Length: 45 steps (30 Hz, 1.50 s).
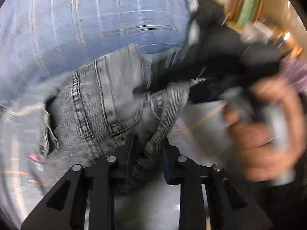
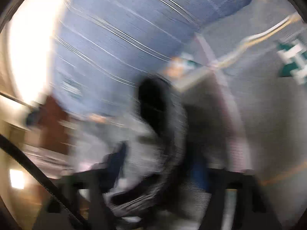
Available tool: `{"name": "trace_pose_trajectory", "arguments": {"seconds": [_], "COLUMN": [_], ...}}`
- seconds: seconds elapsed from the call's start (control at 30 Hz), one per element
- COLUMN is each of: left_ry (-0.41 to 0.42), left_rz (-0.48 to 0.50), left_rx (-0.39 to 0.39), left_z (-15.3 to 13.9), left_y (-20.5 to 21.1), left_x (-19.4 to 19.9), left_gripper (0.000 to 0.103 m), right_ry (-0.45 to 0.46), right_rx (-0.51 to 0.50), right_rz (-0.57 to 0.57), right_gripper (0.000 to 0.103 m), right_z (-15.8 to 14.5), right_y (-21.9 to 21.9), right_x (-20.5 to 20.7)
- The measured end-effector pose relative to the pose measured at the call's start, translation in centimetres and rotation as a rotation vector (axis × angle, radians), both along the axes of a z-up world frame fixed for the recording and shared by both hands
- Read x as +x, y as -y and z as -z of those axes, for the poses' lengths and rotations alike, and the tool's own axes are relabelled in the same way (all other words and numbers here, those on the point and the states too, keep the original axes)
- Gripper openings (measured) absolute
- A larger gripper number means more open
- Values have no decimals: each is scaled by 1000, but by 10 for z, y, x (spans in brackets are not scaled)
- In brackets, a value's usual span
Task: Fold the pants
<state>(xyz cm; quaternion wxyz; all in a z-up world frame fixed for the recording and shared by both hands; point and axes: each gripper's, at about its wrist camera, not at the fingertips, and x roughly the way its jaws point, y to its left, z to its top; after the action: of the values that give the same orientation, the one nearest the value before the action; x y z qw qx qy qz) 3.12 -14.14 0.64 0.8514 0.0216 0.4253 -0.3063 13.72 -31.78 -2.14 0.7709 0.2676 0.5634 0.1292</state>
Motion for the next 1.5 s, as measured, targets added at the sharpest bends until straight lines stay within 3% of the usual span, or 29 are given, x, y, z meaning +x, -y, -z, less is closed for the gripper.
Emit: {"name": "trace_pose_trajectory", "arguments": {"seconds": [0.07,0.13,0.2,0.33,0.43,0.47,0.57,0.63,0.7,0.77,0.8,0.93,1.0,1.03,1.07,1.1,1.2,1.3,1.37,1.5], "left_ry": [-34,-8,-11,4,-94,-160,-257,-269,-249,-237,-230,-200,-164,-157,-166,-193,-242,-252,-243,-230], "left_rz": [49,34,-17,-183,-227,-231,-233,-228,-226,-227,-226,-215,-201,-201,-202,-208,-218,-223,-222,-224], "left_rx": [-130,-178,-187,-154,-232,-279,-362,-358,-327,-306,-301,-267,-228,-221,-229,-257,-323,-335,-323,-314], "left_z": [-11,-24,-30,-17,9,19,34,35,35,36,38,42,39,37,38,38,42,44,44,44], "left_y": [-17,-34,-48,-82,-105,-111,-119,-115,-111,-103,-101,-83,-75,-75,-77,-82,-93,-93,-91,-89], "left_x": [-2,-2,9,37,51,57,65,65,66,63,59,49,43,42,43,46,50,52,51,50], "left_gripper": [24,28,29,29,29,29,29,29,29,29,30,30,30,30,30,31,32,32,32,32], "right_ry": [-48,-78,-65,112,163,151,73,31,13,40,55,123,135,125,99,78,59,66,47,13], "right_rx": [-7,21,19,42,134,132,121,52,23,-17,-22,-7,-41,-50,-50,-41,6,-3,35,-36], "right_rz": [13,13,37,67,35,12,-19,-15,16,19,16,1,-14,-15,-21,-16,11,-6,-47,-65], "right_gripper": [27,33,45,58,59,59,57,57,44,13,4,4,12,29,57,64,60,50,36,38], "right_z": [10,14,6,-37,-43,-39,-14,5,14,6,2,-33,-40,-39,-33,-28,-23,-23,-18,-8], "right_y": [3,9,16,30,26,19,2,-3,-1,-1,-2,-4,-8,-8,-6,-4,4,2,-4,-16], "right_x": [1,2,-3,-22,-25,-20,-8,-1,-2,-6,-8,-31,-29,-27,-24,-22,-25,-25,-25,-24]}}
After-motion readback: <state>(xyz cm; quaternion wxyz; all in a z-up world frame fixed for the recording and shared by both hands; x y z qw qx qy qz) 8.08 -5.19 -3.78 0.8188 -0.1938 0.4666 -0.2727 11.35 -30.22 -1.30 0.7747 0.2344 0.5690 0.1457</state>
